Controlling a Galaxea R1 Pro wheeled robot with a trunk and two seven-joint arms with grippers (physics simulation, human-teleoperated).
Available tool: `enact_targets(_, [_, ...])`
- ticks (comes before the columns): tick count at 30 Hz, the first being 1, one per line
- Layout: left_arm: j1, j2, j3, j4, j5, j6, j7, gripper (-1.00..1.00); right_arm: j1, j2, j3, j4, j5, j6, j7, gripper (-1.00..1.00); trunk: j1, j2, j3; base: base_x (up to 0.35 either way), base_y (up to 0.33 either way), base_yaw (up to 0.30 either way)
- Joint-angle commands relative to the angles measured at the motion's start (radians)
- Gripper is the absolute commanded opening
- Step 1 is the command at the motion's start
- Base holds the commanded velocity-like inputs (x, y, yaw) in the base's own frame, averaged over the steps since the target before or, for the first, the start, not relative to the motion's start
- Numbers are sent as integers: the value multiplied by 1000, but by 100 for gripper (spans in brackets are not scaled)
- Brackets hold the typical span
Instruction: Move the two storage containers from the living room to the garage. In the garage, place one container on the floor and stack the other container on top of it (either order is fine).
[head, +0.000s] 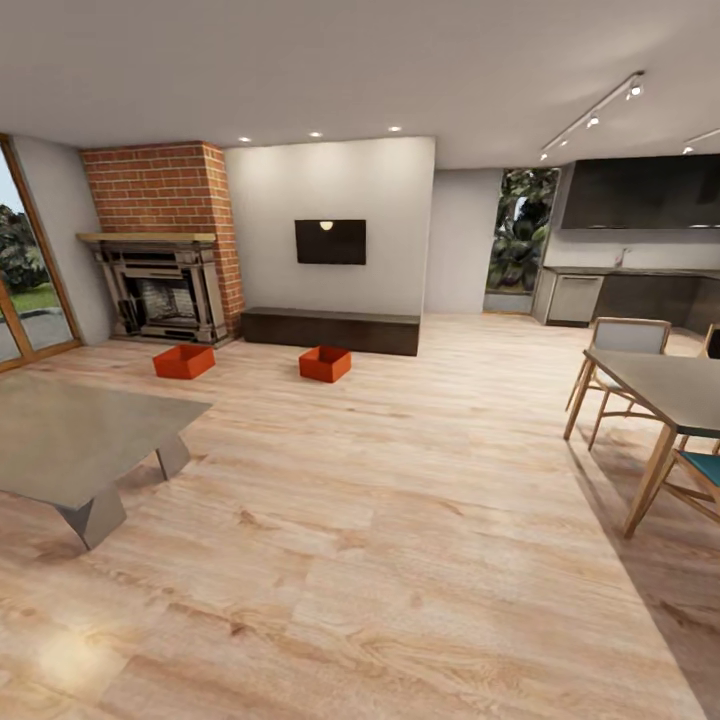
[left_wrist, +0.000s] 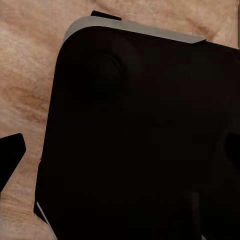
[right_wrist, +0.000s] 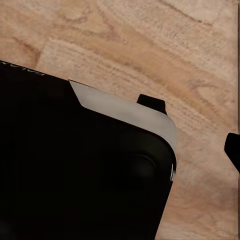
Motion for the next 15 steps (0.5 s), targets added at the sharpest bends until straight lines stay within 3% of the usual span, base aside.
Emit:
enact_targets(1, [0, 0, 2, 0, 4, -2, 1, 100, -1, 0, 2, 3, -1, -6, 3, 100, 1, 0, -1, 336, 0, 0])
enact_targets(15, [0, 0, 2, 0, 4, -2, 1, 100, -1, 0, 2, 3, 0, -6, 3, 100, 1, 0, -1, 336, 0, 0])
